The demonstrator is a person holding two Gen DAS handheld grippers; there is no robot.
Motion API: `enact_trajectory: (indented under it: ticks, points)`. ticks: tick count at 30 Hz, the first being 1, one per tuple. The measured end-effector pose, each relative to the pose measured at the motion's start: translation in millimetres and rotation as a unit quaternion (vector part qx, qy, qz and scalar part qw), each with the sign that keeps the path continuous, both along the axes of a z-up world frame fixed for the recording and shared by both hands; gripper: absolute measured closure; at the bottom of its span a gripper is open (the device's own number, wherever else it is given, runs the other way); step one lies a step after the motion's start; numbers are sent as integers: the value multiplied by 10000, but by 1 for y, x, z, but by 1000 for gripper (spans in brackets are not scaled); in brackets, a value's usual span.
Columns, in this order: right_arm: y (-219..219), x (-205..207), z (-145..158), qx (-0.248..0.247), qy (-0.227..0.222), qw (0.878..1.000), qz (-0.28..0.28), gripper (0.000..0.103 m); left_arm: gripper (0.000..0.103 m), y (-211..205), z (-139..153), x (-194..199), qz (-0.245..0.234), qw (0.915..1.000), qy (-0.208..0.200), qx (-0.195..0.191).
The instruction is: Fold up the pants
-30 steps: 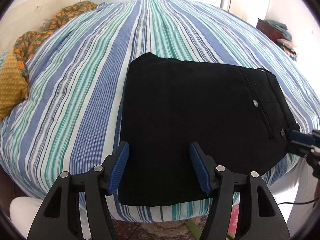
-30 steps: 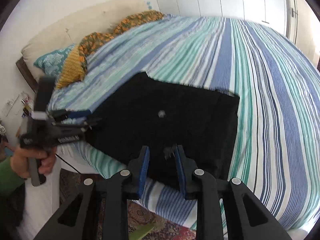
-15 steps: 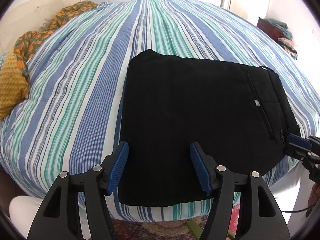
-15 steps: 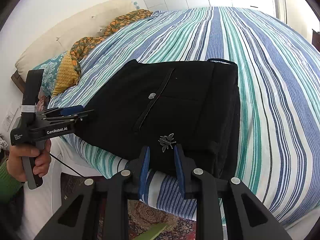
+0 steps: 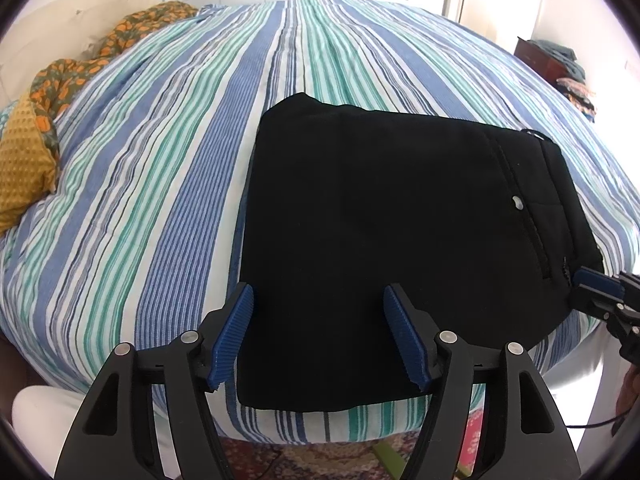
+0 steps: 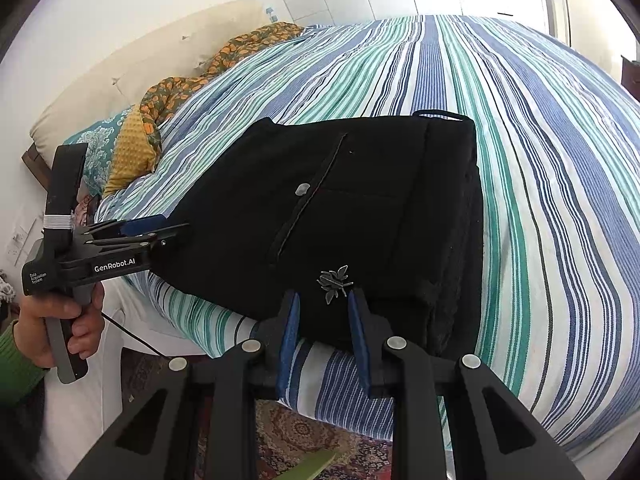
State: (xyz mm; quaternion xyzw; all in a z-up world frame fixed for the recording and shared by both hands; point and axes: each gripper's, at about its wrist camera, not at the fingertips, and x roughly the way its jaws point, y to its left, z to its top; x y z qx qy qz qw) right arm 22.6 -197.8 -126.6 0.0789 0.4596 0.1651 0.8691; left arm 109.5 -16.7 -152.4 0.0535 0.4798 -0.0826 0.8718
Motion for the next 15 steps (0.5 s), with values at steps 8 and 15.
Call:
enact_trajectory:
  ticks: [8, 15]
  points:
    - [1, 0, -1, -13, -12, 10000, 9, 78, 30, 1, -3, -1, 44, 10000, 25, -44]
    - [-1, 0, -2, 35, -19, 10000, 3, 78, 29, -2, -3, 0, 61, 10000, 35, 4]
